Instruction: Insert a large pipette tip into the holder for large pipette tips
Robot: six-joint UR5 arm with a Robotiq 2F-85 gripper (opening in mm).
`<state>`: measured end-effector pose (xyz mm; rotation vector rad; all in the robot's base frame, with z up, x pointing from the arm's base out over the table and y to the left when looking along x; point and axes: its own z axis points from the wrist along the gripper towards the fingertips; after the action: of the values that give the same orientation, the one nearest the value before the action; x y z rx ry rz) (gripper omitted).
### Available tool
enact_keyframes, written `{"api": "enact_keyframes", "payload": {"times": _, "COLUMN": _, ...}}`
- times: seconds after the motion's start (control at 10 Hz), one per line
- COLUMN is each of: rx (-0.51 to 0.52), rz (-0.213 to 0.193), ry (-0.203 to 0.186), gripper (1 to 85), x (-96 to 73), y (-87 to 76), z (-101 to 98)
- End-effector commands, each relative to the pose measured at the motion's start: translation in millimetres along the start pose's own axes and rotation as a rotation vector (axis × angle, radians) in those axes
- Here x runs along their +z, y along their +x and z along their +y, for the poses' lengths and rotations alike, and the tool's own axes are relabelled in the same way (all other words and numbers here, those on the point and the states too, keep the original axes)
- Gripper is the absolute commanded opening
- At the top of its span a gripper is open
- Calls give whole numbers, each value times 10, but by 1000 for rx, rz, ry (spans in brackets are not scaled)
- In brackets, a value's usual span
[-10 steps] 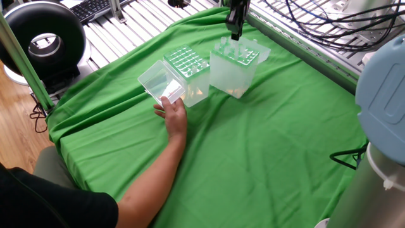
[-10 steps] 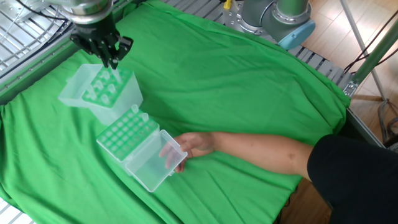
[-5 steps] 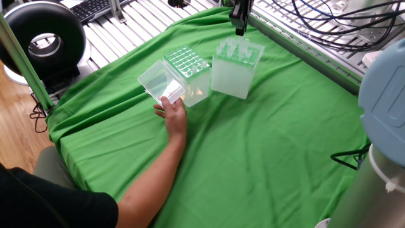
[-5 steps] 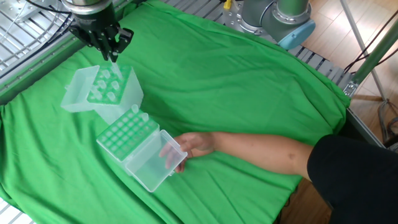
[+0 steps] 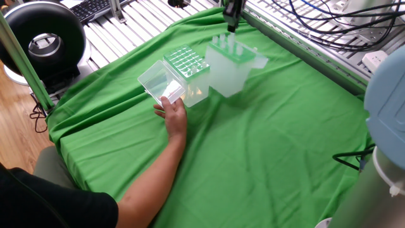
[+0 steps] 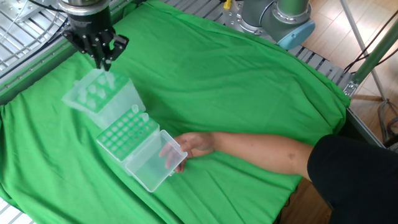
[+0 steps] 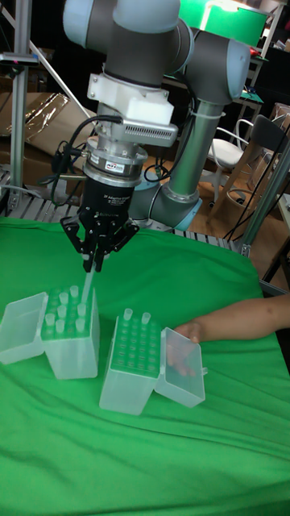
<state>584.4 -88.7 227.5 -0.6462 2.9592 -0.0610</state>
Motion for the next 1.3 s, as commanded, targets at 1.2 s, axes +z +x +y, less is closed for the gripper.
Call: {"api": "enact_keyframes", "payload": {"times": 1.2, "rx": 23, "rz": 100, "ry": -23, "gripper": 30, "x": -817, "y": -69, "z": 215}}
